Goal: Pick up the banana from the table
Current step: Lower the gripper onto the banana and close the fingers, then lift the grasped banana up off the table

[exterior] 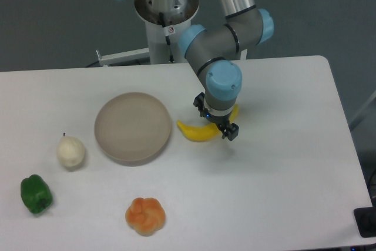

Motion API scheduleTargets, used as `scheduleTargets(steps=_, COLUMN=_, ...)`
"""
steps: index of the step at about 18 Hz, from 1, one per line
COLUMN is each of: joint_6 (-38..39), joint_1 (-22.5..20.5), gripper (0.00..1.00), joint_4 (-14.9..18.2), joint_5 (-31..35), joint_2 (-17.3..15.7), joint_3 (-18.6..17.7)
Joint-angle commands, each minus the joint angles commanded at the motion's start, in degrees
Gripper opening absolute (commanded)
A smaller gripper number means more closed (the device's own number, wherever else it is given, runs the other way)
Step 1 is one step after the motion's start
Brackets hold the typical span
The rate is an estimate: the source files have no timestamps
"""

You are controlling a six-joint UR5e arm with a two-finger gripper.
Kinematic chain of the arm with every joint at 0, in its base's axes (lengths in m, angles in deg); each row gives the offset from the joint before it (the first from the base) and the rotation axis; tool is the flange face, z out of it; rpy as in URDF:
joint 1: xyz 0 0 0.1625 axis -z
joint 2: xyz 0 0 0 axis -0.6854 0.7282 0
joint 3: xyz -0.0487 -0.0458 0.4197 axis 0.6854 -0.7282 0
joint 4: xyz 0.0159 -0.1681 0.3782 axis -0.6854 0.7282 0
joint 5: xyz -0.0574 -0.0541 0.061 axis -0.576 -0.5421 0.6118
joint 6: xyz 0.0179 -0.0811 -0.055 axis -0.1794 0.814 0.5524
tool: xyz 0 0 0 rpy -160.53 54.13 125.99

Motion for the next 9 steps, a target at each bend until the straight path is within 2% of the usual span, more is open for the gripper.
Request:
scheduleTargets(steps=1, joint_6=0.09, joint_1=-0.09, gripper=0.62, joint_4=0.0, joint_5=0.09, joint_2=0.18, joint_3=0.26)
scheduleTargets(steps=2, joint_6=0.09, joint_1=-0.09, gripper=0.35, joint_4=0.0, joint_5=0.26, joint_2=0.09, joint_3=0.44)
scheduleTargets(steps=3, joint_6=0.0, joint_1=-0.17, gripper=0.23, joint_4=0.08, joint_5=0.09, joint_2=0.09, joint_3=0.79)
scheduleTargets(steps=4, joint_6=0.09, joint_1=-0.26, gripper=0.17, joint_4=0.08, joint_5=0.17, joint_2=0.09, joint_3=1.05)
scheduleTargets(steps=6, joint_6=0.09, joint_1=-0.44, gripper=0.16, joint_4=0.17, joint_5=0.26, joint_2=-0.17, joint_3=1.14)
scheduleTargets(steps=9, joint_6=0.18, joint_1=-0.7, gripper=0.1, joint_4=0.52, joint_5=0.88, joint_2=-0.52, joint_3=1.93)
